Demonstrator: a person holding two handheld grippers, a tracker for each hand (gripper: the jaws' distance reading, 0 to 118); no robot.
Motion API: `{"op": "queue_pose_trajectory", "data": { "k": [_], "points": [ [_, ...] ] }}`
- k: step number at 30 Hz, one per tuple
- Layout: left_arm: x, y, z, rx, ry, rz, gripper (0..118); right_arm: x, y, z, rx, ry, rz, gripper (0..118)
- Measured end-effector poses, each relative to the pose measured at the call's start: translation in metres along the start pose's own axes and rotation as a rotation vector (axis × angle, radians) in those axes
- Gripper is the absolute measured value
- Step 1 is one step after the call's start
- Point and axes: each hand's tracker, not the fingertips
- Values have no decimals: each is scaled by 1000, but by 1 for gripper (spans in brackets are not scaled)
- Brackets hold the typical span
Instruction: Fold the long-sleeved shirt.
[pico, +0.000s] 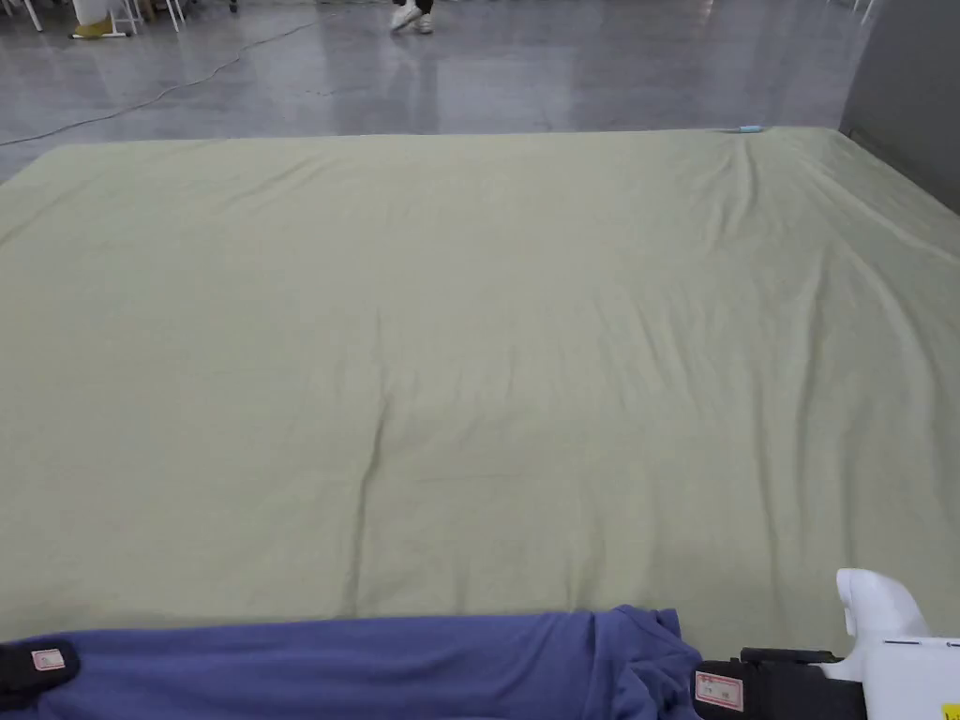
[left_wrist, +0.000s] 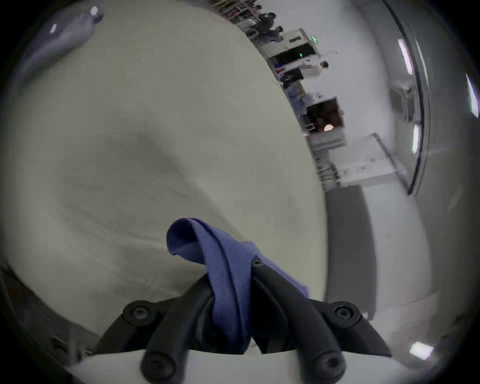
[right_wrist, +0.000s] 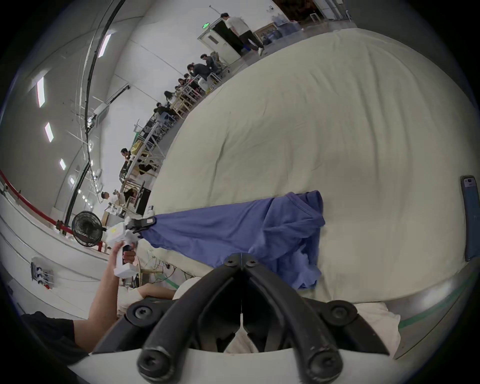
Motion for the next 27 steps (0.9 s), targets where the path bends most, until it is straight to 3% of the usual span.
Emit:
{"op": "queue_pose_trajectory", "data": {
  "k": [3, 8, 13, 19, 20, 21, 22, 23, 24, 27],
  "points": [
    [61, -25, -8, 12, 21, -138, 0, -2, 2, 0, -14, -24, -1, 0],
    [181, -88, -58, 12, 171, -376, 0, -8, 7, 11, 12, -68, 37, 0],
    [239, -145, -130, -147, -15, -332, 0, -6, 4, 28, 42, -67, 35, 0],
    [273, -207, -205, -250, 72, -295, 0, 15, -4, 52, 55, -106, 46, 0],
    [272, -214, -219, -272, 84, -278, 6, 21, -5, 56, 61, -102, 27, 0],
    [270, -219, -230, -287, 107, -260, 21, 25, -6, 59, 66, -87, -2, 0],
    [266, -225, -242, -302, 130, -247, 49, 31, -7, 61, 65, -61, -37, 0],
    [265, -233, -251, -316, 121, -240, 90, 35, -8, 64, 64, -39, -57, 0],
    [260, -235, -258, -341, 91, -205, 90, 37, -9, 65, 63, -39, -52, 0],
    [262, -235, -250, -431, -98, -103, 113, 38, -11, 70, 71, -52, -33, 0]
  ]
}}
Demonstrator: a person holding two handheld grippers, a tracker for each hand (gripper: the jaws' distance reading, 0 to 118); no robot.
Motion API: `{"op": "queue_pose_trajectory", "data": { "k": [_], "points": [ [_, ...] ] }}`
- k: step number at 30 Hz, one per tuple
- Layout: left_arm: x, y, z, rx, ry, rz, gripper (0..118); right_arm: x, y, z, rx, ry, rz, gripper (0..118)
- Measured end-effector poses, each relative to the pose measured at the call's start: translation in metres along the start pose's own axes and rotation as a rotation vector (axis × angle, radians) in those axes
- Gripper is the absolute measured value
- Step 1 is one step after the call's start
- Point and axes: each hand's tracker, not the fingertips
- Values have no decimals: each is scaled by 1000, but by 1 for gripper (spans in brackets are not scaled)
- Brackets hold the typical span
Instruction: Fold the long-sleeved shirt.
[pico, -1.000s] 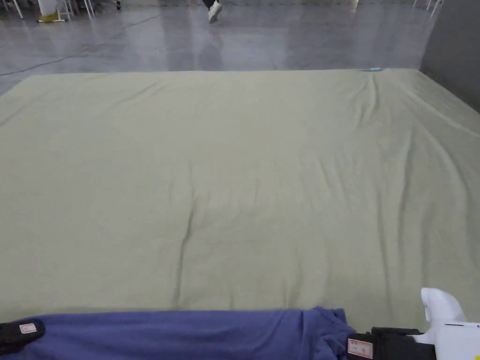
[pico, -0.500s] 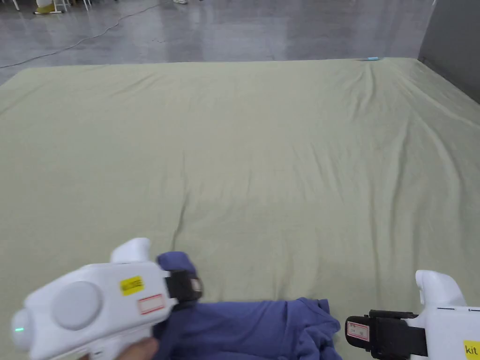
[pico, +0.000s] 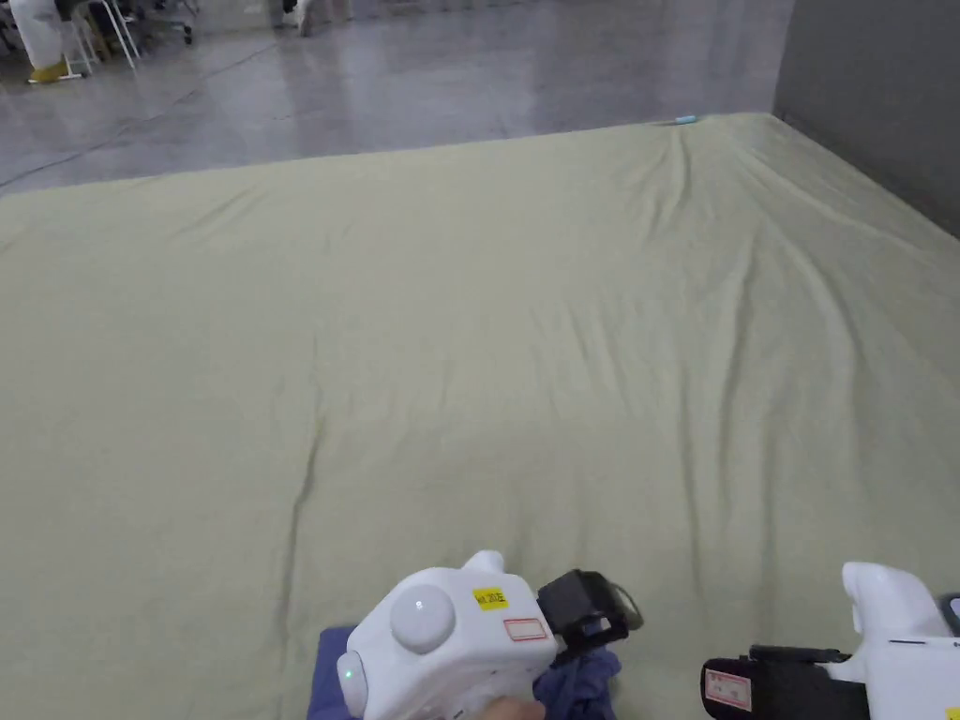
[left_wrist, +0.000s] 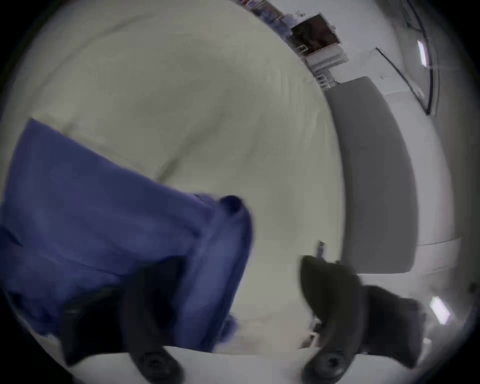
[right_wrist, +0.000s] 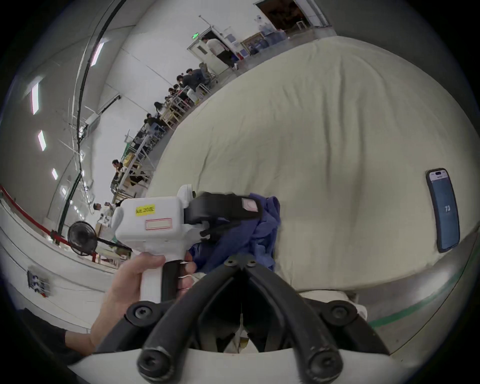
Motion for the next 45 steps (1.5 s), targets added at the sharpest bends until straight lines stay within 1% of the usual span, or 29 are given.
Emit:
{"op": "queue_pose_trajectory", "data": {
  "k": [1, 2, 3, 4, 5, 6, 7, 8, 10, 11, 13, 15, 19, 23, 26, 29, 30, 32, 33, 36, 38, 40, 42, 44, 45],
  "points": [
    [4, 0, 13, 23, -75, -18, 113, 2, 0, 2, 7, 3, 1, 0],
    [9, 2, 31, 56, -115, -46, 113, 4, 1, 4, 15, 14, -6, 0],
    [12, 4, 46, 69, -132, -72, 112, 7, 1, 5, 23, 32, -24, 0],
    [16, 6, 70, 73, -159, -113, 109, 10, 2, 6, 34, 60, -50, 0],
    [14, 7, 92, 109, -164, -154, 94, 13, 3, 6, 41, 81, -71, 0],
    [11, 8, 111, 173, -133, -188, 69, 16, 4, 6, 47, 94, -86, 0],
    [6, 8, 131, 256, -69, -230, 34, 17, 4, 5, 51, 100, -98, 0],
    [6, 9, 146, 326, 35, -284, 0, 19, 4, 4, 52, 104, -108, 0],
    [-3, 8, 154, 378, 318, -334, 0, 20, 2, 0, 48, 109, -116, 0],
    [-11, 8, 157, 412, 426, -340, 0, 22, 2, -3, 43, 114, -121, 0],
    [-24, 6, 138, 308, 391, -342, 0, 20, -1, -6, 29, 124, -124, 0],
    [-29, -7, 113, 258, 404, -353, 0, 16, -3, -7, 21, 129, -115, 0],
    [-22, -43, 49, 89, 438, -446, 0, 11, -6, -2, 22, 120, -99, 0],
    [3, -83, 16, 33, 407, -563, 0, 14, -7, 7, 37, 92, -101, 0],
    [15, -104, -17, -52, 485, -648, 0, 18, -8, 10, 38, 75, -108, 0],
    [22, -112, -34, -56, 475, -653, 0, 18, -8, 13, 47, 51, -113, 0],
    [28, -114, -35, -87, 421, -645, 0, 17, -8, 15, 53, 49, -114, 0],
    [41, -116, -31, -148, 254, -607, 0, 18, -6, 20, 74, 53, -118, 0],
    [46, -119, -26, -146, 210, -604, 0, 17, -5, 21, 84, 57, -121, 0],
    [56, -111, 7, -81, 142, -628, 0, 14, 5, 23, 122, 70, -126, 0],
    [44, -90, 45, -19, 85, -560, 0, 7, 13, 14, 129, 71, -124, 0],
    [21, -64, 83, 58, 85, -464, 0, -1, 19, -3, 113, 82, -106, 0],
    [-9, -41, 119, 147, 134, -398, 0, -9, 22, -28, 58, 83, -86, 0],
    [-37, -20, 145, 217, 245, -394, 0, -16, 24, -63, -15, 81, -87, 0],
    [-48, -12, 152, 210, 299, -371, 0, -17, 24, -78, -43, 74, -91, 0]
  ]
}}
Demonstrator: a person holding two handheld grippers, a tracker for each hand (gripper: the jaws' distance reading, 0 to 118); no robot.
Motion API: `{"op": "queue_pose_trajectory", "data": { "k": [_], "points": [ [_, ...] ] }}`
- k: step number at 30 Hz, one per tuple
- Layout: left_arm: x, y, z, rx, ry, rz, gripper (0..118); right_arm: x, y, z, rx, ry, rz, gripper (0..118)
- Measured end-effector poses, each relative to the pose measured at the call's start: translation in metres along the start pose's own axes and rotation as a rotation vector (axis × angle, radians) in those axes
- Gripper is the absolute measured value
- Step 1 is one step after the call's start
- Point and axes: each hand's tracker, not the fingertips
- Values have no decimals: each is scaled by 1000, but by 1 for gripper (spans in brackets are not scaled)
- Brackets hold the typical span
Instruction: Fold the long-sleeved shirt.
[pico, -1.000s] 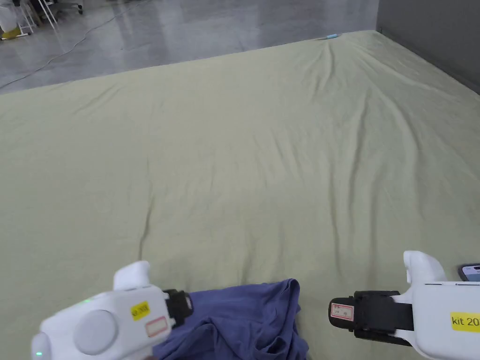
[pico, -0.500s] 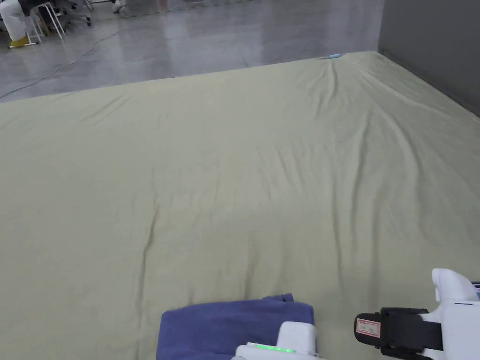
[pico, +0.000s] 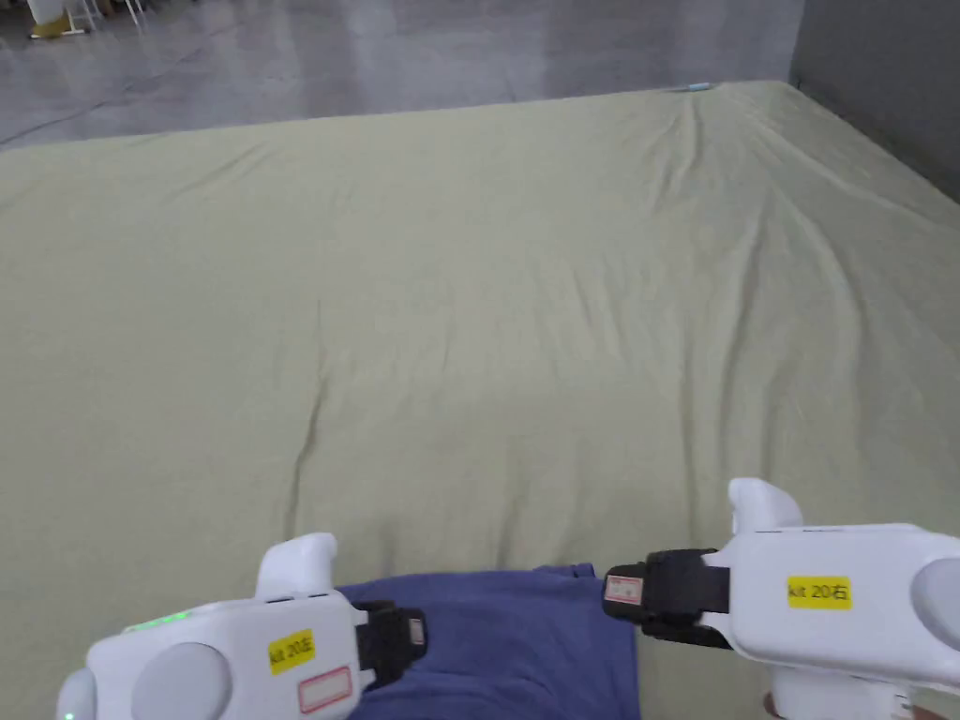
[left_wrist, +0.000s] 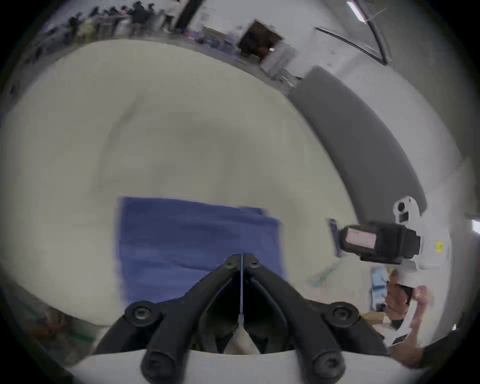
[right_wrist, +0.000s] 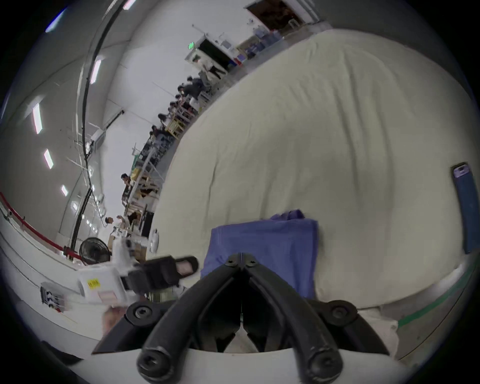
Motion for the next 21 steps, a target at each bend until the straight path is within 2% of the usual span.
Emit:
{"op": "queue_pose_trajectory", "data": {
  "k": [2, 5, 6, 7, 8, 9, 10, 13, 16, 17, 19, 20, 21],
  "points": [
    [-25, 4, 1, -20, 15, 60, 0, 5, 1, -37, -73, 1, 4, 0],
    [-41, 2, 1, -12, -30, 103, 0, 29, -2, -85, -219, -72, -32, 0],
    [-43, 1, 0, -16, -31, 101, 0, 39, -5, -97, -260, -147, -32, 0],
    [-40, -1, -1, -20, -27, 103, 0, 50, -9, -108, -289, -285, -48, 0],
    [-40, -2, -4, -30, -20, 101, 0, 65, -14, -112, -271, -239, -86, 0],
    [-40, -2, -5, -37, -20, 97, 0, 71, -11, -106, -219, -109, -147, 0],
    [-40, -2, -7, -46, -23, 91, 0, 75, -10, -99, -236, -106, -172, 0],
    [-39, -2, -13, -63, -32, 74, 0, 77, -8, -99, -249, -104, -150, 0],
    [-43, 0, -18, -72, -44, 81, 0, 80, -5, -100, -261, -91, -168, 0],
    [-45, 1, -20, -74, -49, 96, 25, 81, -4, -100, -262, -89, -173, 0],
    [-54, 5, -21, -59, -46, 123, 108, 81, -6, -101, -263, -83, -174, 0],
    [-57, 6, -25, -61, -35, 136, 115, 82, -6, -100, -262, -78, -177, 0],
    [-63, 6, -31, -66, -26, 143, 115, 84, -6, -100, -261, -70, -183, 0]
  ]
}}
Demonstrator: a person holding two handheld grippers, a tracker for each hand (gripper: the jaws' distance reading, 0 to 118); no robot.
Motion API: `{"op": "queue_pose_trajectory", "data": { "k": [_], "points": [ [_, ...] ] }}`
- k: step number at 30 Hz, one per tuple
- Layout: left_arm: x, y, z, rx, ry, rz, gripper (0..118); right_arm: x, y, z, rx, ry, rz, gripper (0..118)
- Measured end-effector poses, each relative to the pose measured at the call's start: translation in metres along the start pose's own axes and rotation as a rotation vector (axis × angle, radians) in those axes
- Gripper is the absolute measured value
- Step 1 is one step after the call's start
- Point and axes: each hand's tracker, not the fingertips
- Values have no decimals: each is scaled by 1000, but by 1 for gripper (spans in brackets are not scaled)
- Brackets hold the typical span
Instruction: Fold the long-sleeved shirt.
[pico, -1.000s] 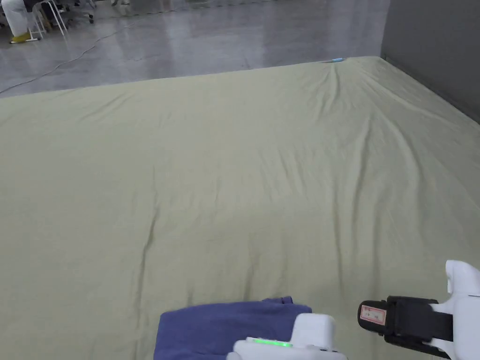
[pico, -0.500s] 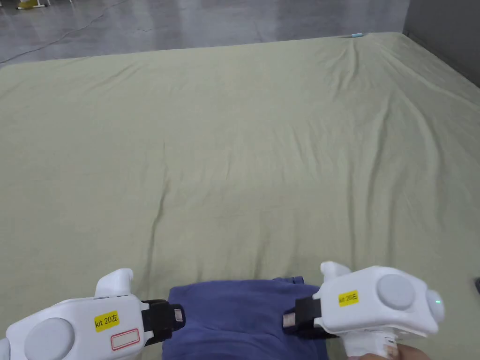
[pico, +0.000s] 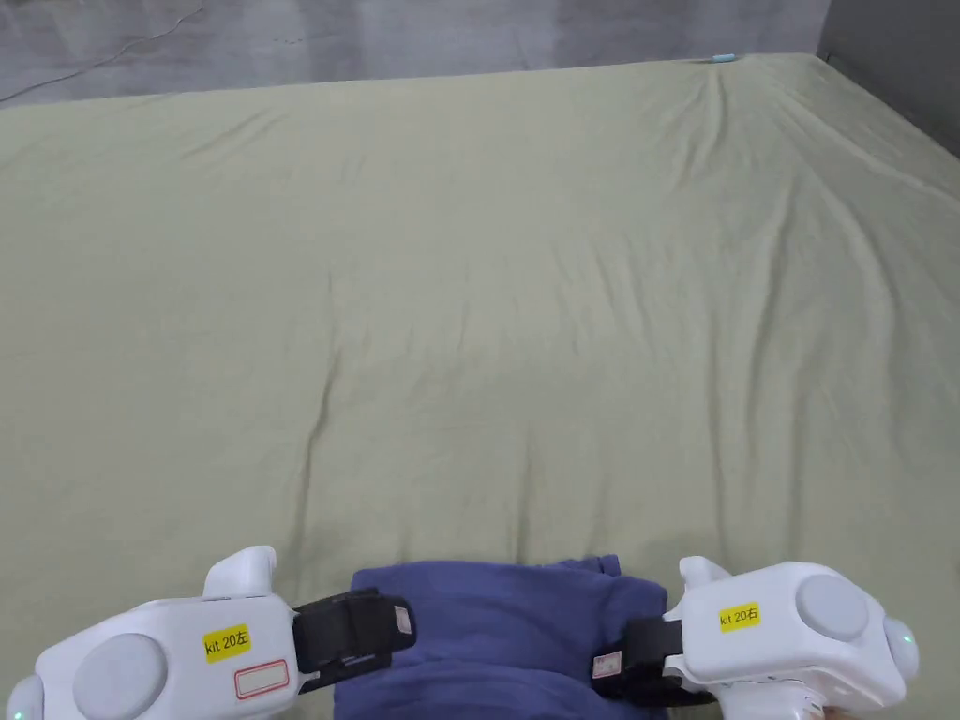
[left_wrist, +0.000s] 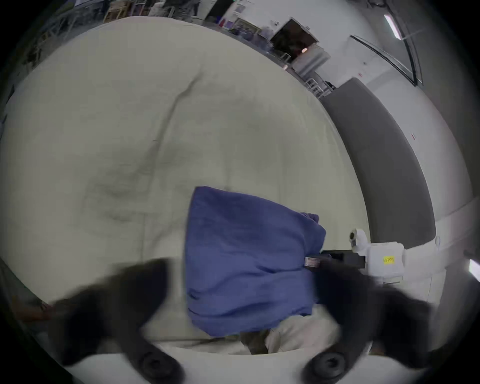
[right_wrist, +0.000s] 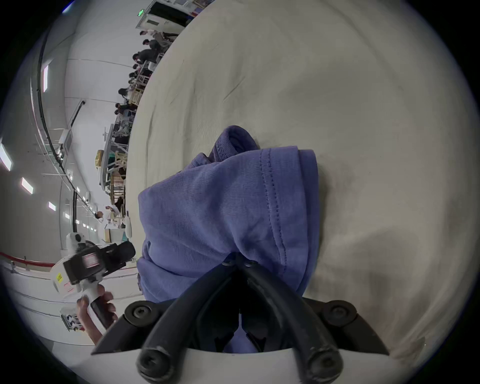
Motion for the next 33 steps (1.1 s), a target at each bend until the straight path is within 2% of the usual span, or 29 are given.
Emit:
{"op": "queue_pose_trajectory", "data": {
  "k": [1, 4, 8, 11, 12, 13, 14, 15, 17, 18, 19, 20, 24, 27, 30, 33],
  "points": [
    [-8, 10, 3, 69, -16, 31, 115, 2, 0, -1, -1, 11, -5, 0],
    [-30, 22, -14, -95, -68, 152, 114, 13, 2, -1, -13, 81, -65, 0],
    [-48, 7, -59, -243, -308, 323, 113, 24, 2, -2, -23, 129, -111, 0],
    [-49, 9, -67, -241, -320, 280, 112, 26, 1, -2, -25, 145, -124, 0],
    [-50, 10, -65, -244, -328, 274, 104, 26, 2, -2, -25, 149, -127, 0],
    [-50, 10, -63, -240, -345, 274, 86, 27, 3, -3, -26, 153, -129, 0],
    [-48, 9, -60, -236, -349, 262, 40, 28, 3, -3, -28, 158, -133, 0],
    [-46, 8, -56, -226, -314, 213, 5, 29, 3, -3, -30, 163, -139, 0],
    [-48, 5, -49, -202, -169, 128, 5, 30, 3, -2, -32, 171, -149, 0],
    [-56, 0, -49, -208, -230, 170, 5, 30, 2, -2, -33, 177, -153, 0],
    [-61, -5, -50, -206, -344, 293, 5, 29, 2, -2, -32, 175, -154, 0],
    [-64, -8, -47, -191, -376, 348, 5, 29, 1, -2, -31, 176, -155, 0],
    [-56, -8, -31, -135, -340, 254, 5, 14, -4, 8, -11, 124, -125, 0],
    [-52, -3, -15, -121, -352, 252, 5, -14, -12, 23, 43, 84, 7, 0],
    [-56, 7, 8, -102, -312, 192, 5, -47, -18, 35, 77, 144, 85, 0],
    [-69, 19, 39, -70, -241, 151, 5, -87, -23, 38, 95, 156, 180, 0]
  ]
}}
